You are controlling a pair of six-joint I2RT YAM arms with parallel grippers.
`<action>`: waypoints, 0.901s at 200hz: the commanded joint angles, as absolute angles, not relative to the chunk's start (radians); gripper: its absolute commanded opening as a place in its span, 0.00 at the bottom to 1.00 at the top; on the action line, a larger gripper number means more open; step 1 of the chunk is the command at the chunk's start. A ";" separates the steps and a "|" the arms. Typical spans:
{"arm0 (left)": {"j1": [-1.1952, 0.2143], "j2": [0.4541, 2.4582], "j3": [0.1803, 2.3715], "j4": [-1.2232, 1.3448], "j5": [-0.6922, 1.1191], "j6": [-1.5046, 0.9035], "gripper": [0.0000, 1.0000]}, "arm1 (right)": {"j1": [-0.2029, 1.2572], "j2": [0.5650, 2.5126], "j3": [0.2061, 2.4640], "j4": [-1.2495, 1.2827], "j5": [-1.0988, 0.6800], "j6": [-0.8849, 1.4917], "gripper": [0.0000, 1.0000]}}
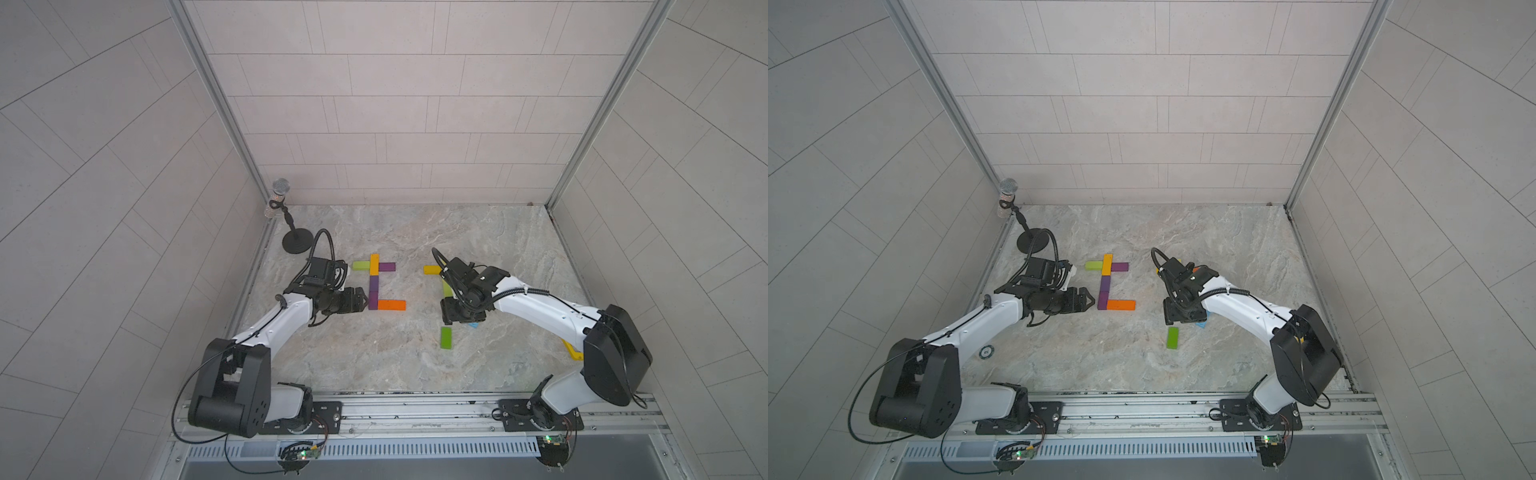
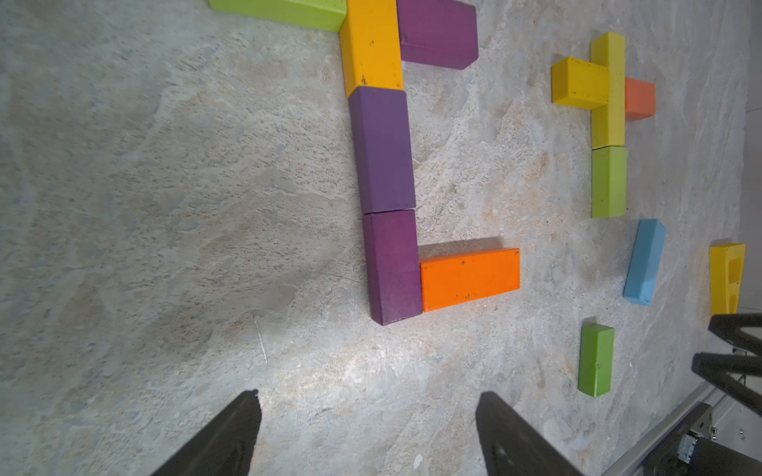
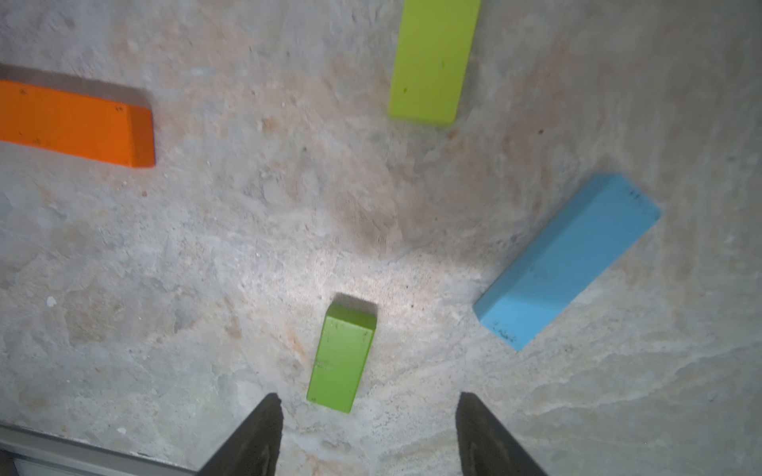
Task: Assemble the letter t with building blocks
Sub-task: Pick up the building block from the center of the board.
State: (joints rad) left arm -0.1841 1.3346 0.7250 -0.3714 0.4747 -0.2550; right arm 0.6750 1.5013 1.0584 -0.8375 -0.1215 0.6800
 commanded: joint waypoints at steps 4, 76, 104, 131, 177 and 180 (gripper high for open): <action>-0.197 1.309 0.710 -0.367 0.476 -0.270 0.86 | 0.722 1.468 1.014 -0.899 -0.098 0.742 0.69; -0.227 1.295 0.693 -0.362 0.463 -0.272 0.86 | 0.788 1.586 1.068 -0.879 -0.102 0.708 0.69; -0.228 1.285 0.687 -0.364 0.461 -0.268 0.86 | 0.800 1.667 1.107 -0.883 -0.135 0.689 0.68; -0.228 1.278 0.681 -0.361 0.459 -0.265 0.86 | 0.800 1.688 1.106 -0.876 -0.127 0.692 0.68; -0.228 1.289 0.679 -0.357 0.460 -0.265 0.86 | 0.800 1.742 1.106 -0.859 -0.135 0.683 0.59; -0.229 1.289 0.680 -0.357 0.460 -0.265 0.86 | 0.800 1.744 1.107 -0.856 -0.135 0.683 0.57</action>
State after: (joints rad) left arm -0.2256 1.2984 0.6918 -0.3679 0.4679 -0.2726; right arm 0.7967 1.7088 1.0950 -0.8558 -0.1394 0.6834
